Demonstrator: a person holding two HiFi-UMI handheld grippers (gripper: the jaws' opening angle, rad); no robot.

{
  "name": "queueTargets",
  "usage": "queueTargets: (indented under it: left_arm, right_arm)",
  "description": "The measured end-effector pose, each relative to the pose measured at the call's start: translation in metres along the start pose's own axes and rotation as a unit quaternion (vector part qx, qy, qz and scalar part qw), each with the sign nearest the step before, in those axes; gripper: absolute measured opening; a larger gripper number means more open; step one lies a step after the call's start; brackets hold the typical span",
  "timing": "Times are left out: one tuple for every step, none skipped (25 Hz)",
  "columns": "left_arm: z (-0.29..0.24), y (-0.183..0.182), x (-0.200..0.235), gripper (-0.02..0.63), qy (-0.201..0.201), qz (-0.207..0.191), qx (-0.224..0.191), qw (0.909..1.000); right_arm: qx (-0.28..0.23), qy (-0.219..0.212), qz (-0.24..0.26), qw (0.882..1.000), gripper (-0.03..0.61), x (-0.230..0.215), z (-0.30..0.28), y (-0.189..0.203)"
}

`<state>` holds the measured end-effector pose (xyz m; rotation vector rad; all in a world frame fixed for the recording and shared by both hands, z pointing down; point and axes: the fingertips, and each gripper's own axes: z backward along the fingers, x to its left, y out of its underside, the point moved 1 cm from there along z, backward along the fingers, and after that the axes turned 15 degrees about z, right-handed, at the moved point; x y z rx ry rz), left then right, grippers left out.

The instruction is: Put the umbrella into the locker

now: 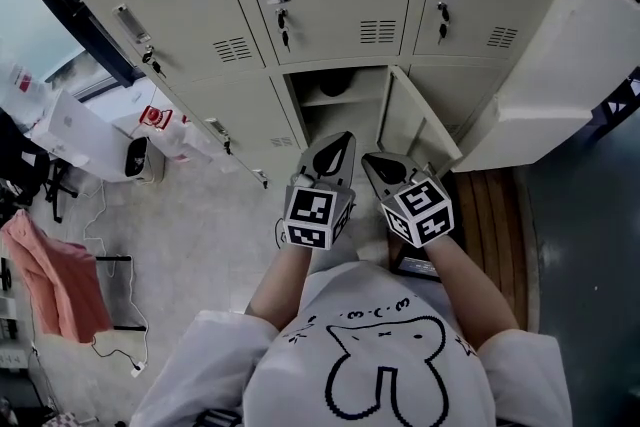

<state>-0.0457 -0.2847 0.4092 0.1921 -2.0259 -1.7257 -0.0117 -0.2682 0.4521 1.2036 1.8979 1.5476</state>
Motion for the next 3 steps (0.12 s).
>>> queueTargets:
  left_arm:
    - [0.0012, 0.0021, -0.0008, 0.021, 0.000, 0.001, 0.004, 1.0000]
    - [0.0023, 0.0038, -0.0017, 0.021, 0.001, 0.002, 0.007, 1.0000]
    - [0.0033, 0.0053, -0.0027, 0.021, 0.001, 0.002, 0.010, 1.0000]
  right_arm:
    - [-0.002, 0.001, -0.004, 1.000, 0.012, -0.0005, 0.0016, 0.0000]
    - [-0.004, 0.003, -0.007, 1.000, 0.012, -0.0011, 0.0030, -0.0001]
    - [-0.005, 0.005, -0.010, 1.000, 0.012, -0.0017, 0.0045, -0.0002]
